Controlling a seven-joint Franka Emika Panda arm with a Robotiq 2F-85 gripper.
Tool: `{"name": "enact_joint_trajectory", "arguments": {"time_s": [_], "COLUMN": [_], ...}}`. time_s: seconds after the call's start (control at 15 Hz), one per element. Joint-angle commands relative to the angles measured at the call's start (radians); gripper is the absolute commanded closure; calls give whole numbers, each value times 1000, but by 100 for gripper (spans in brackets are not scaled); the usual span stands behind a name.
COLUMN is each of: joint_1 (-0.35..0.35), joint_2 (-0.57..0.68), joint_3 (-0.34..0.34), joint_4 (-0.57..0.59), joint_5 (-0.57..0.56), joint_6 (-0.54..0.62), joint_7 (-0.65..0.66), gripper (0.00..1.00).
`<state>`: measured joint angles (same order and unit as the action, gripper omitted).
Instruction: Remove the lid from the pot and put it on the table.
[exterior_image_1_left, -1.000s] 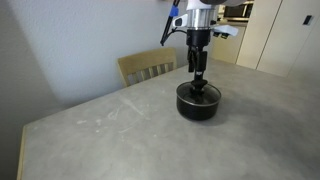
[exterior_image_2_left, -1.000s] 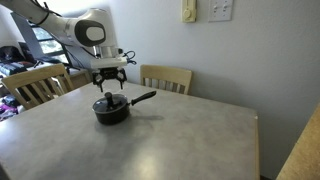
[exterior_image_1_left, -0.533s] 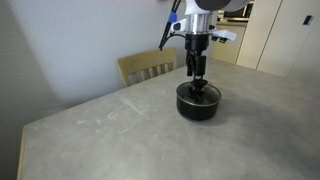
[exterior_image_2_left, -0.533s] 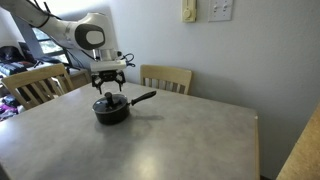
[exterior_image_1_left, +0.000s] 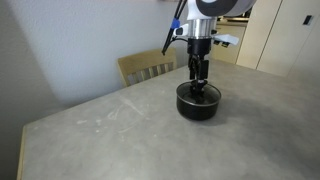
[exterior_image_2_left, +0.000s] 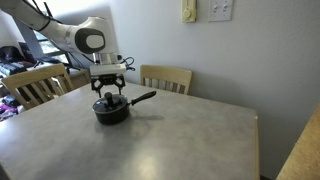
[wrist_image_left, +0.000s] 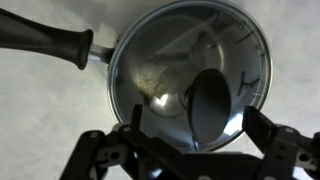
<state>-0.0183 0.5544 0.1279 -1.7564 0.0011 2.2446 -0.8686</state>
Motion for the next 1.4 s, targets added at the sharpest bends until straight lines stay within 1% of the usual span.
{"name": "enact_joint_trajectory", "arguments": {"time_s": [0.0,0.13,0.27,0.33,0.4,0.47,0.53,0.93,1.33], "joint_1": [-17,-18,-18,-18,-18,-18,-18,-18,-18], "joint_2": [-11,-11,-11,-11,-12,-12,-12,-15,-14], "joint_3": [12,12,13,13,13,13,13,14,15], "joint_4": [-33,-35,-37,-38,-39,-40,-41,-40,-39], "joint_5": [-1,-1,0,0,-1,-1,-2,-2,-3], "joint_6": [37,39,44,46,48,49,50,54,51], "joint_7": [-21,-23,-24,-24,-25,-25,-25,-28,-31], "gripper": [0,0,8,27,31,37,46,86,86]}}
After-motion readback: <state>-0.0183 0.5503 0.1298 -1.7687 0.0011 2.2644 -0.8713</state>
